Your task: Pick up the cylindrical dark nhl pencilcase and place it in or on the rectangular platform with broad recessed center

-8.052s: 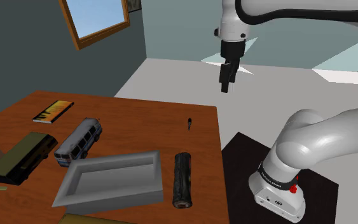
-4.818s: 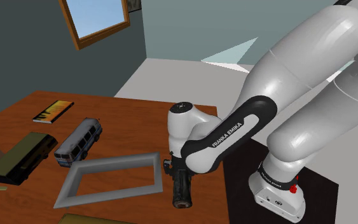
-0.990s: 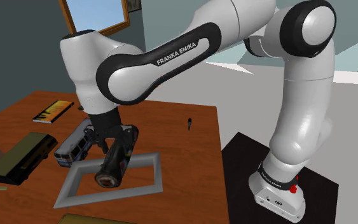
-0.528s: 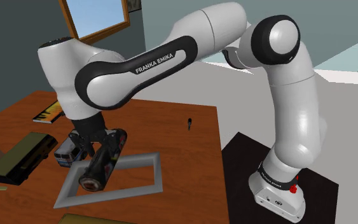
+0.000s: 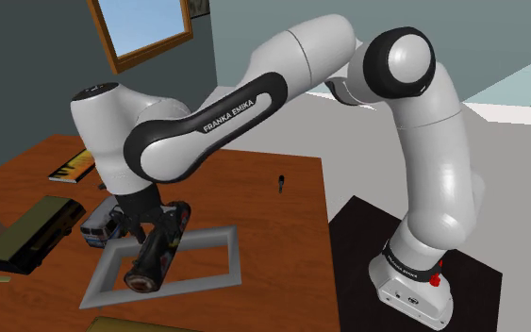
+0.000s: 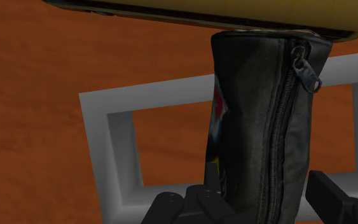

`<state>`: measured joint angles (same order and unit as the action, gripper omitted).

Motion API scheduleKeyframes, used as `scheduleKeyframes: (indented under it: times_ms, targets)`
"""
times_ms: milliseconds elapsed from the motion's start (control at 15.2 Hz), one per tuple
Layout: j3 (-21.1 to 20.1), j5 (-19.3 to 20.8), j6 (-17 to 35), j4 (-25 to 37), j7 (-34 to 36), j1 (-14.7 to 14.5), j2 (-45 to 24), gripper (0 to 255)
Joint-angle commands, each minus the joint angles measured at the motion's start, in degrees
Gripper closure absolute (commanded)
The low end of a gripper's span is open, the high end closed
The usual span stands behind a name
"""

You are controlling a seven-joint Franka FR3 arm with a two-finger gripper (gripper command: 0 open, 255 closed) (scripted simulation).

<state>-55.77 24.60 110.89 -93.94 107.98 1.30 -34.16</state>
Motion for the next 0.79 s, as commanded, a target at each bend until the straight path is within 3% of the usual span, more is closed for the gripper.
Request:
scheduleKeyframes:
  times_ms: [0, 726]
  targets:
    - [0.50, 0.63, 1.27, -0.69, 0.28, -0.25, -0.67, 255]
    - [1.71, 2.05, 4.02, -2.26, 0.95, -0.81, -2.23, 255]
